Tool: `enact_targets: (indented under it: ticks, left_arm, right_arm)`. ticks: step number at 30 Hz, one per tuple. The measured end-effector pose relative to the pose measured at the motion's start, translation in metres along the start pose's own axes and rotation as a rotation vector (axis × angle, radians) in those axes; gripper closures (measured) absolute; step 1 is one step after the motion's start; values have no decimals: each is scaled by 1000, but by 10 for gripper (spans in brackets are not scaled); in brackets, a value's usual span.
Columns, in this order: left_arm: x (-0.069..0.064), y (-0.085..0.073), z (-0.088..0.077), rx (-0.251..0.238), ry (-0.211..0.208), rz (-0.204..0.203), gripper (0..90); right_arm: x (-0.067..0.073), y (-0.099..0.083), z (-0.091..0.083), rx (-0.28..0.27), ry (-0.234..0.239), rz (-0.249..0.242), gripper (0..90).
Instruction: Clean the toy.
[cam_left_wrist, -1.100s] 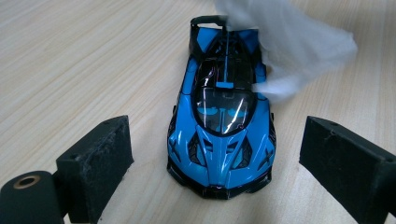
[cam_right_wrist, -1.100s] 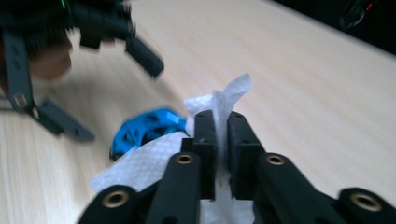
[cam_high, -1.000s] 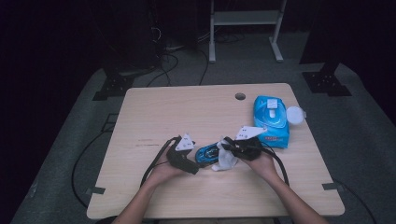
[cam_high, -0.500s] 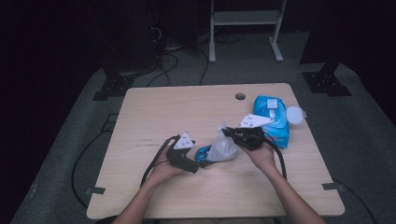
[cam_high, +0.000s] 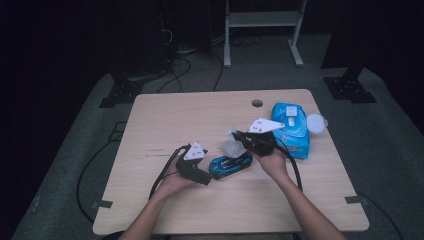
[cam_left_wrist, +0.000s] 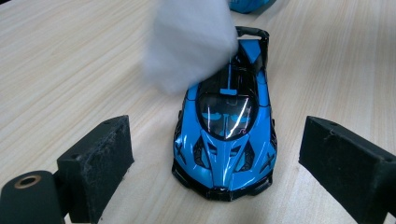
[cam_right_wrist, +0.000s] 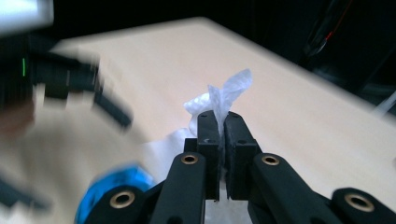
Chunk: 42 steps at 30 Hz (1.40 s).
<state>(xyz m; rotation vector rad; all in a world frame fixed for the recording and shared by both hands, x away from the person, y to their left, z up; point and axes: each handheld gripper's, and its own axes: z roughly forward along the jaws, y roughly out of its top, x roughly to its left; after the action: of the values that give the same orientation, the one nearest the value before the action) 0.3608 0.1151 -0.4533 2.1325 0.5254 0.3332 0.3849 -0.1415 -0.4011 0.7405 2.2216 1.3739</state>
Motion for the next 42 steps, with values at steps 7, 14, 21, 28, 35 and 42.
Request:
enact_targets:
  ticks: [7,14,21,28,35,42]
  left_arm:
    - [-2,-1,6,15,-11,2,89]
    - [-2,-3,12,47,-15,4,81]
    - [-2,-7,23,111,-28,18,77]
    - [3,-9,33,124,-37,-21,102]
    - [-1,-9,36,126,-48,28,240]
    - [-2,-9,36,122,-52,46,250]
  right_arm:
    - [4,-44,7,127,71,30,781]
    - [-1,-53,8,157,112,110,549]
    - [1,-60,11,158,88,81,522]
    - [6,-61,11,154,35,12,666]
    - [9,-59,9,174,-31,-28,773]
    - [17,-55,10,156,21,-3,814]
